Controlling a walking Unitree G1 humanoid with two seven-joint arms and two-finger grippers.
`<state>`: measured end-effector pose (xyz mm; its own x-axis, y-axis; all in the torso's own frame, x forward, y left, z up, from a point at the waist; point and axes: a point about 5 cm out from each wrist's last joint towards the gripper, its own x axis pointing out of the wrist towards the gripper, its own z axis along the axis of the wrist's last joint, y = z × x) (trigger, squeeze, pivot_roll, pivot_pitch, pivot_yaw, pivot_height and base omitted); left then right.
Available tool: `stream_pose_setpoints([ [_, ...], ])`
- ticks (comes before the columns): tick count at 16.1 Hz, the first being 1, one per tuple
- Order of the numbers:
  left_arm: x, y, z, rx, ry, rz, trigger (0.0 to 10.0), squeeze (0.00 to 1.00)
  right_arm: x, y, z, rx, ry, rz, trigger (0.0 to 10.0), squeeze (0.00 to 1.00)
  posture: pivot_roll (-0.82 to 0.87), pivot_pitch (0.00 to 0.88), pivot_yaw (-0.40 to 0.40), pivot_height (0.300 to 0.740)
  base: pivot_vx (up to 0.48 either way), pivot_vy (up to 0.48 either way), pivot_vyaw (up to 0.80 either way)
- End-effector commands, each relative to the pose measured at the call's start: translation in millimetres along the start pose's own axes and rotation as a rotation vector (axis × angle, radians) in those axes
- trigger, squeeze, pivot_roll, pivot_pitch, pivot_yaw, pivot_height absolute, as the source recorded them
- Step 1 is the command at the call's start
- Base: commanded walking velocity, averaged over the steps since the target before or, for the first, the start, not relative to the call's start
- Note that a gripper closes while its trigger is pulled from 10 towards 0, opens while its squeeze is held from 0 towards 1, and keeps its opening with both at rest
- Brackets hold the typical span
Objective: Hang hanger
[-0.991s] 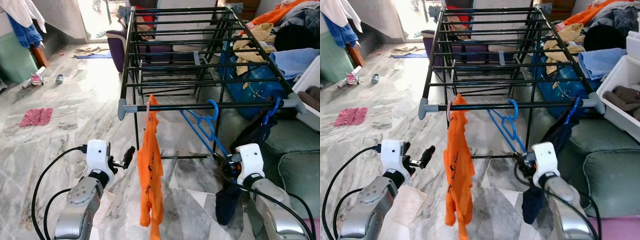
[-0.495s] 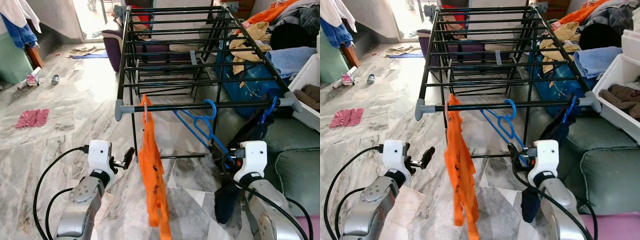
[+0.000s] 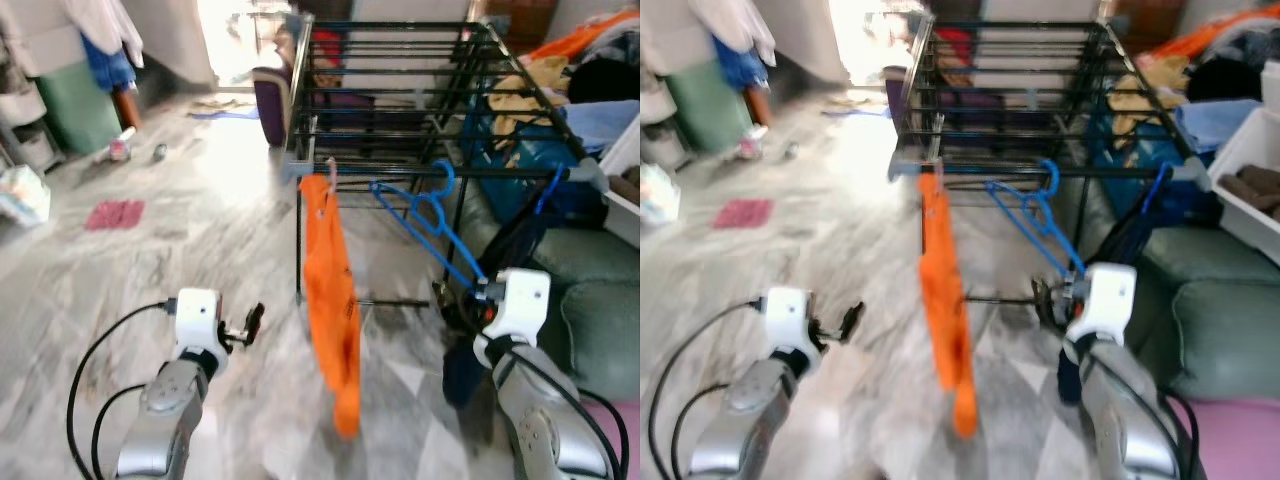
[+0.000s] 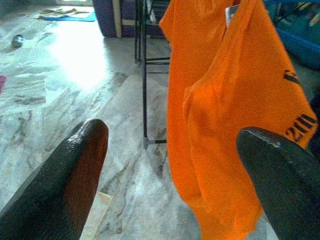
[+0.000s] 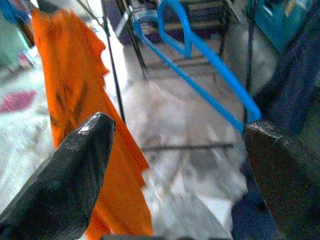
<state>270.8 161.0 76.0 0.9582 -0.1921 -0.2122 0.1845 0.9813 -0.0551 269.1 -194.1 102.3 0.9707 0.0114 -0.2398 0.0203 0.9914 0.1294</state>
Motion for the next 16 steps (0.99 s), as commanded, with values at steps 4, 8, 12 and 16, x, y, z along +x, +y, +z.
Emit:
stream_pose_setpoints([
  [4, 3.7, 4.7, 10, 0.027, -0.033, 0.015, 10.0, 0.0, 4.7, 23.5, 2, -0.123, -0.021, 0.097, 10.0, 0.0, 0.05, 0.0, -0.013, 0.74, -0.313, 0.0, 0.0],
  [8, 4.2, 4.0, 12, 0.028, -0.043, 0.02, 10.0, 0.0, 8.4, 31.2, 6, -0.029, -0.033, 0.153, 10.0, 0.0, 0.07, 0.0, -0.015, 0.74, -0.328, 0.0, 0.0],
  [12, 3.2, 0.8, 20, 0.026, -0.099, 0.039, 10.0, 0.0, 12.9, 35.8, 6, -0.013, -0.042, 0.178, 10.0, 0.0, 0.07, 0.0, -0.022, 0.74, -0.072, 0.0, 0.0],
  [16, 7.6, -3.3, 31, 0.034, -0.142, 0.056, 10.0, 0.0, 18.4, 39.0, 8, -0.046, -0.044, 0.196, 10.0, 0.0, 0.05, 0.0, -0.03, 0.74, 0.0, 0.0, 0.0],
])
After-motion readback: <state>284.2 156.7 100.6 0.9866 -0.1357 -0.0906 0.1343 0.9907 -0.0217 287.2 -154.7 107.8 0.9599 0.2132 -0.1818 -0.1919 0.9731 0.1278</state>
